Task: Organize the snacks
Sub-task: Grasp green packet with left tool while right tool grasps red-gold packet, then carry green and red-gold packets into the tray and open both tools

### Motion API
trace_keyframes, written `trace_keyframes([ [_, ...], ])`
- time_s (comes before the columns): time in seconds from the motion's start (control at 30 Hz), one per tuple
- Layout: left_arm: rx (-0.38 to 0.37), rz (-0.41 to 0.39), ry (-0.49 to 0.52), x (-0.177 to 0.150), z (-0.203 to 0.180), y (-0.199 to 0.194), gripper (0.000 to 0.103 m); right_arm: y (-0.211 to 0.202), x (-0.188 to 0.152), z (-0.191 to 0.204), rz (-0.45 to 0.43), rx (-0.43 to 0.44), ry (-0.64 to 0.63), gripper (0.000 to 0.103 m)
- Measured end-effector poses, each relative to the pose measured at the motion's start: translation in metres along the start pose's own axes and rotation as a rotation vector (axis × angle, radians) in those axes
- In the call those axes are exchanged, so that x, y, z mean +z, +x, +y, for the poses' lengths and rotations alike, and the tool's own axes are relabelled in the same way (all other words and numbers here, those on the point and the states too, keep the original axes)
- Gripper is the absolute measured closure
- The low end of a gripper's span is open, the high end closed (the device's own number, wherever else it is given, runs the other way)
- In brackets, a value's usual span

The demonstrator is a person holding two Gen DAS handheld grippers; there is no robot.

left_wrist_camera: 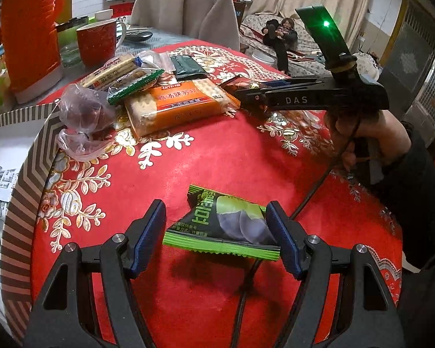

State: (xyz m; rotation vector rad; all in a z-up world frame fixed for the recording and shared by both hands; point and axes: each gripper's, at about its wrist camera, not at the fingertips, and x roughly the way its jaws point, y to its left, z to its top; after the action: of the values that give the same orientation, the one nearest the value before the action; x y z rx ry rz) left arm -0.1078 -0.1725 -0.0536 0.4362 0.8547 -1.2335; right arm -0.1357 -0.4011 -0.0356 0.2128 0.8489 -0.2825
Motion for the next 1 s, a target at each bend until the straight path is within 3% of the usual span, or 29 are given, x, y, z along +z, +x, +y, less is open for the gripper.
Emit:
trace_keyframes([
  [0.07, -0.004, -0.003, -0.001, 0.0, 0.0, 0.0, 0.038, 0.0, 0.0, -0.001, 0.0, 0.001, 0.007, 0.058],
  [0.27, 0.01, -0.026, 0.023, 0.0, -0.009, -0.001, 0.044, -0.001, 0.0, -0.002, -0.001, 0.008, 0.013, 0.058],
  [0.37, 0.004, -0.062, 0.012, 0.001, -0.006, -0.008, 0.064, -0.002, 0.0, -0.006, -0.008, 0.031, 0.033, 0.058],
  [0.63, 0.029, -0.08, -0.039, 0.003, 0.008, -0.012, 0.064, -0.008, -0.001, -0.006, -0.041, 0.057, 0.037, 0.06],
  [1.0, 0.073, -0.196, -0.149, 0.007, 0.03, -0.037, 0.064, -0.021, -0.002, -0.002, -0.113, 0.068, 0.007, 0.062],
])
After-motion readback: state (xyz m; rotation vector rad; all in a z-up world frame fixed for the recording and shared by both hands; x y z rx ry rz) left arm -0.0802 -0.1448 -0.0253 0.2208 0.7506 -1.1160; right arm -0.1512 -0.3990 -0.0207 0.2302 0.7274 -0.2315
